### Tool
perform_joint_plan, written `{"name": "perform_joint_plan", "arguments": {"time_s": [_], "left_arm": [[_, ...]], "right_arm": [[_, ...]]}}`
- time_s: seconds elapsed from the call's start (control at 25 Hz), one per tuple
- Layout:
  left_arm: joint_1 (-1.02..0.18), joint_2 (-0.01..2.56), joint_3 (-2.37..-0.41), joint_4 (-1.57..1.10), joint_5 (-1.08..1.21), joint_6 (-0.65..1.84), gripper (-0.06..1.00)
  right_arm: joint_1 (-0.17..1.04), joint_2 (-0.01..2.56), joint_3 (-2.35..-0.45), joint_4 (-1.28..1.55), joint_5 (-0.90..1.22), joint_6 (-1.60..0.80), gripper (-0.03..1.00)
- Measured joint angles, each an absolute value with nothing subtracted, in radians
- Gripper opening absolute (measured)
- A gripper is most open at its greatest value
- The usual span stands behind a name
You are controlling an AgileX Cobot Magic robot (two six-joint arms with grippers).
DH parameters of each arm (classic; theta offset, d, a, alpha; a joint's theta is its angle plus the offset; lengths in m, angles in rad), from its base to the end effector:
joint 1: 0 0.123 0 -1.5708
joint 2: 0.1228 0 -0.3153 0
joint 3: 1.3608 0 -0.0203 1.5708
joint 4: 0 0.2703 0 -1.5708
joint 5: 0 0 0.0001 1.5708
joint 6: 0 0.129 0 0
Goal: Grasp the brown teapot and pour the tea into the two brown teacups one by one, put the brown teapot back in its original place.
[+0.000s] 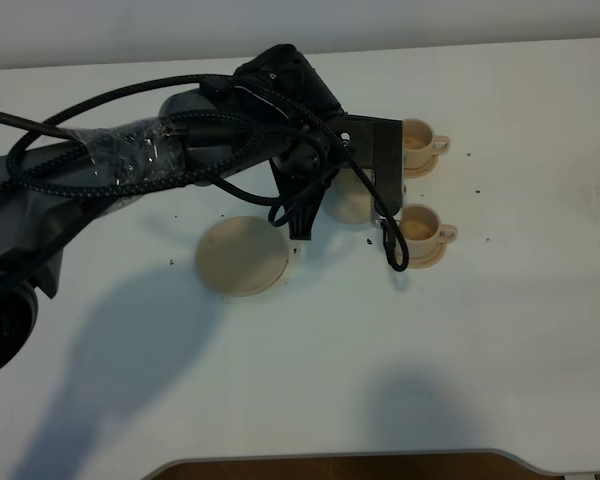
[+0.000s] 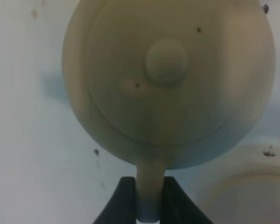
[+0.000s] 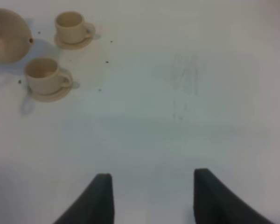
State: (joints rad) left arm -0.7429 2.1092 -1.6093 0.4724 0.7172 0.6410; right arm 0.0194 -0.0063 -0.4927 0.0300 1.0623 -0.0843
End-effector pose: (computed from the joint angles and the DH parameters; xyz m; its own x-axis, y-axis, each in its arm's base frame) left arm 0.4003 -0.3152 0.1738 0.1122 0.9932 -0.0322 0.8355 -0.0767 0.5441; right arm 0.0153 0.0037 0.2669 -0.4540 -0.0784 -0.8876 -0.0745 0.9960 -0.0499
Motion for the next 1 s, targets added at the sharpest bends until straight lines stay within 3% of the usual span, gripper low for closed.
{"name": "perform_joint_plan", "arguments": {"time_s": [1.0], "left_arm": [[-0.827,2.120,-1.619,0.717,0.713,0.659,0.11]], "right_arm": [[0.019,-0.006,-0.493,0.031,1.062,-0.085,0.42]]}}
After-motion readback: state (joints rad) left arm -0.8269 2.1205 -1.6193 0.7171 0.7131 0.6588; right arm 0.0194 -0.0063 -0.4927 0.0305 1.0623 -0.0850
